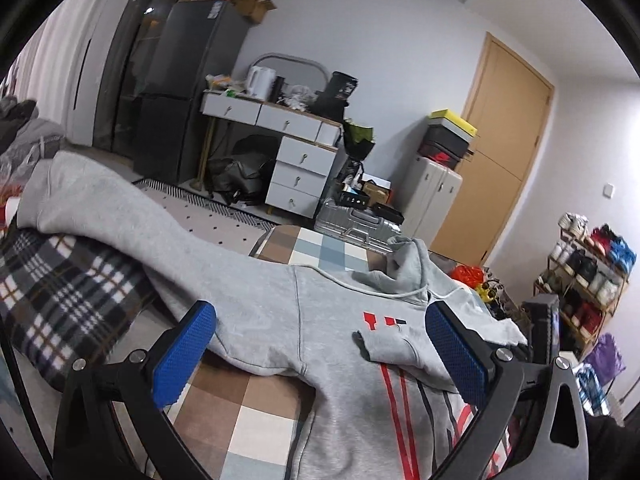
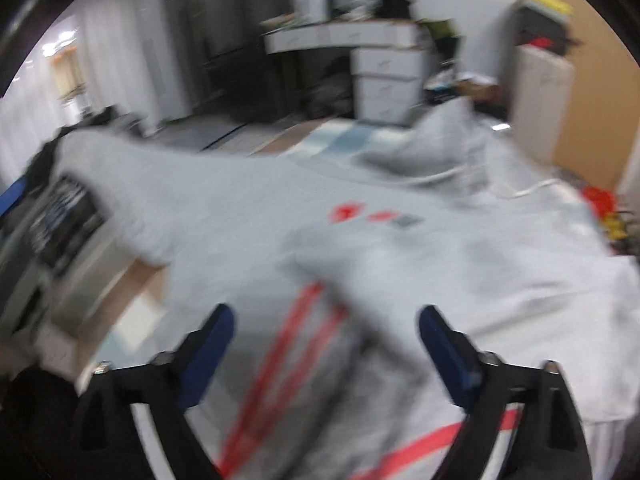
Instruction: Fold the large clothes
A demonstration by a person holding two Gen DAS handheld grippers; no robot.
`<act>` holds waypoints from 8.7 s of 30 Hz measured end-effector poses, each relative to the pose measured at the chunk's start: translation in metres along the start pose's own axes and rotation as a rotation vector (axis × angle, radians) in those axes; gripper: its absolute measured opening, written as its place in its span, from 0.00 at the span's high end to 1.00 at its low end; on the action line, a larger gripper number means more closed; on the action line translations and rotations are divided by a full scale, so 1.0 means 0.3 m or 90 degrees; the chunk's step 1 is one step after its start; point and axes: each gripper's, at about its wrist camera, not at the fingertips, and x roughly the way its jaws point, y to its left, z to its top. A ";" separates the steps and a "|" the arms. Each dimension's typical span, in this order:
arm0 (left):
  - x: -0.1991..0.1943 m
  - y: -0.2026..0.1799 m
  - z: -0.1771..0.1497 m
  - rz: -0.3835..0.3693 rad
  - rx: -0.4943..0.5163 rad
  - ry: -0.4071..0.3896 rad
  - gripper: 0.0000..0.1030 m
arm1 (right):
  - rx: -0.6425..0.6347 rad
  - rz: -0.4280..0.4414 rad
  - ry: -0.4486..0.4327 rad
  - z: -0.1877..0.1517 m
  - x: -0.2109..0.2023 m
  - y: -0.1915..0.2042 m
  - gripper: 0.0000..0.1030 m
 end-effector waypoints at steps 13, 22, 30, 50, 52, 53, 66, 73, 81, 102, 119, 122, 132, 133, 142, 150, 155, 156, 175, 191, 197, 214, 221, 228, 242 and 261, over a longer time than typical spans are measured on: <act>0.029 0.051 -0.008 0.022 -0.003 0.018 0.01 | -0.199 -0.019 0.133 0.054 0.379 0.159 0.38; 0.036 0.043 -0.008 0.013 -0.002 0.032 0.01 | 0.109 0.137 0.018 0.147 0.169 -0.052 0.84; 0.027 0.043 -0.015 0.032 0.011 0.022 0.01 | 0.150 0.244 0.113 0.057 0.240 0.061 0.68; 0.045 0.008 -0.037 0.057 0.048 0.036 0.01 | 0.410 0.039 0.103 -0.161 0.057 -0.607 0.00; 0.057 0.000 -0.035 0.068 0.061 0.036 0.01 | 0.443 0.022 0.143 -0.226 0.082 -0.645 0.00; 0.058 0.001 -0.036 0.071 0.064 0.035 0.01 | 0.458 0.037 0.160 -0.257 0.089 -0.664 0.00; 0.066 0.025 -0.056 0.179 0.083 0.029 0.01 | 0.410 0.234 -0.115 -0.340 -0.379 -0.275 0.00; -0.019 0.075 -0.058 0.183 0.034 0.027 0.01 | 0.144 0.120 -0.220 -0.347 -0.606 0.073 0.00; -0.211 0.250 0.107 0.283 0.000 -0.030 0.01 | -0.060 -0.103 -0.340 -0.342 -0.773 0.201 0.00; 0.077 0.980 0.198 0.020 -0.487 0.140 0.01 | 0.164 0.152 -0.266 -0.452 -0.583 0.068 0.00; 0.012 0.918 0.244 0.034 -0.432 0.040 0.86 | 0.104 0.138 -0.247 -0.449 -0.572 0.135 0.00; -0.012 0.886 0.275 0.038 -0.397 0.010 0.90 | 0.089 0.138 -0.249 -0.453 -0.580 0.151 0.00; -0.029 0.734 0.360 0.047 -0.286 -0.032 0.92 | 0.057 0.141 -0.270 -0.459 -0.621 0.185 0.00; -0.026 0.720 0.360 0.042 -0.274 -0.032 0.92 | 0.057 0.142 -0.271 -0.460 -0.623 0.185 0.00; -0.007 0.513 0.374 -0.039 -0.209 -0.026 0.93 | 0.100 0.145 -0.269 -0.454 -0.635 0.155 0.00; 0.089 0.113 0.386 -0.100 -0.102 0.017 0.93 | 0.125 0.130 -0.287 -0.464 -0.668 0.104 0.00; 0.196 -0.205 0.267 -0.167 -0.031 0.061 0.93 | 0.173 0.119 -0.291 -0.465 -0.678 0.047 0.00; 0.213 -0.252 0.251 -0.181 -0.022 0.073 0.93 | 0.189 0.112 -0.300 -0.469 -0.692 0.026 0.00; 0.713 -1.077 -0.509 -0.350 0.063 0.411 0.93 | 0.402 0.123 -0.590 -0.672 -1.016 -0.312 0.00; 0.530 -0.878 -0.515 -0.393 0.198 0.585 0.21 | 0.361 0.142 -0.505 -0.622 -0.934 -0.282 0.00; 0.540 -0.464 -0.320 -0.235 0.206 0.479 0.21 | 0.354 0.140 -0.496 -0.612 -0.922 -0.265 0.00; 0.608 -0.352 -0.168 -0.086 0.165 0.468 0.21 | 0.312 0.120 -0.390 -0.554 -0.801 -0.177 0.00; 0.849 -0.514 0.106 0.019 0.172 0.388 0.21 | 0.271 0.105 -0.332 -0.525 -0.750 -0.153 0.00; 1.187 -0.624 0.038 0.128 0.316 0.393 0.21 | 0.241 0.133 -0.219 -0.515 -0.632 -0.169 0.00; 1.210 -0.504 0.075 0.102 0.308 0.367 0.96 | 0.338 0.187 -0.174 -0.571 -0.579 -0.281 0.00; 0.357 -0.531 -0.310 -0.152 0.486 0.414 0.92 | 0.213 0.137 -0.249 -0.526 -0.696 -0.081 0.00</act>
